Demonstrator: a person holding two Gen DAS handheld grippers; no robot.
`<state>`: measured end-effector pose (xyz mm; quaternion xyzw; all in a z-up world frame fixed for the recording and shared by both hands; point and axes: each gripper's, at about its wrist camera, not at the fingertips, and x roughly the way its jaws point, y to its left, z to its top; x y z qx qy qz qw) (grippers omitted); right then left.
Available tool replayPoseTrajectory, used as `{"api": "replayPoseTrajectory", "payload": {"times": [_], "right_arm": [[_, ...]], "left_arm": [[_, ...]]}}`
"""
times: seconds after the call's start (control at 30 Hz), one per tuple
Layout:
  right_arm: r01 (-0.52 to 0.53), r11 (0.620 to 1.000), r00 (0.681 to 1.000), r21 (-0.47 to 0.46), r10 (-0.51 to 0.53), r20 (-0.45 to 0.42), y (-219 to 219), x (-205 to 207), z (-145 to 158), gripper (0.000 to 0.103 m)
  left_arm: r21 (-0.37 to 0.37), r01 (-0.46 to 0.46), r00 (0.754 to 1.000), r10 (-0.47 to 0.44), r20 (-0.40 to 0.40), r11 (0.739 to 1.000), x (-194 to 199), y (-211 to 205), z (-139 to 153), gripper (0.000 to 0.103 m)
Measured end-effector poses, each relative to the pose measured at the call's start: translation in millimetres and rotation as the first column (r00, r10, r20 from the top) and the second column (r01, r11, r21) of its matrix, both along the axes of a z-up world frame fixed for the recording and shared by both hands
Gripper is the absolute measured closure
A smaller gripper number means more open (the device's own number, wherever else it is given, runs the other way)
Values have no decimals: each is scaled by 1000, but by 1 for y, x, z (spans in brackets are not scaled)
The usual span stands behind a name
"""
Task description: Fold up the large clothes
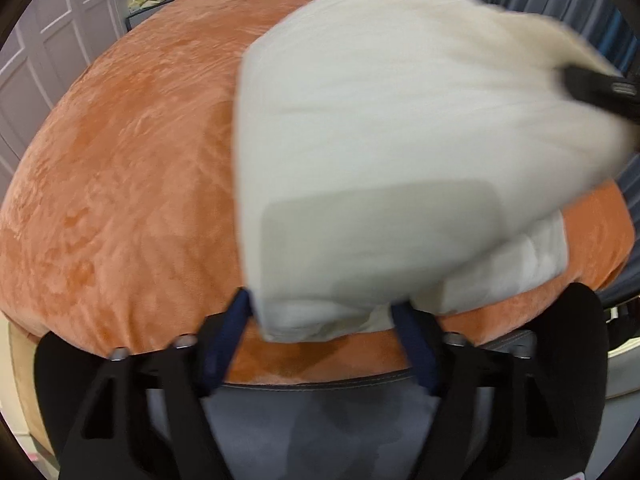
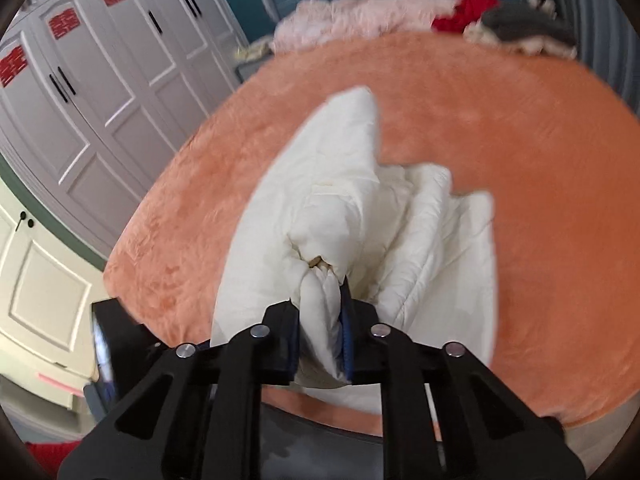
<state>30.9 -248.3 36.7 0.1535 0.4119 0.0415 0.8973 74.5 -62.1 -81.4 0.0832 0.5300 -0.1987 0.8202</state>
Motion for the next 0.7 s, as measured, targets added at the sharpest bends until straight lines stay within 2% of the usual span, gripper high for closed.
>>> {"api": "replayPoseTrajectory", "payload": {"times": [0.07, 0.17, 0.23, 0.37, 0.53, 0.7], "right_arm": [[40, 999, 999, -7, -40, 32, -9, -23, 9, 90], [123, 992, 992, -7, -123, 38, -29, -52, 8, 91], [176, 984, 984, -12, -176, 11, -44, -66, -3, 91], [259, 966, 961, -1, -258, -99, -70, -79, -54, 91], [261, 965, 954, 8, -256, -158, -71, -75, -92, 90], [260, 965, 947, -4, -256, -192, -71, -65, -113, 89]], "left_arm": [[-13, 5, 1000, -5, -9, 1000, 4, 1, -1, 66], [-46, 28, 999, -29, -26, 999, 3, 0, 0, 76], [-53, 53, 999, -54, -10, 997, -1, -7, 5, 77], [-23, 85, 996, -85, -3, 996, -9, -23, 6, 79], [24, 78, 997, -78, -25, 997, -10, -28, -6, 79], [47, 72, 997, -71, -36, 996, -12, -29, -16, 79]]}}
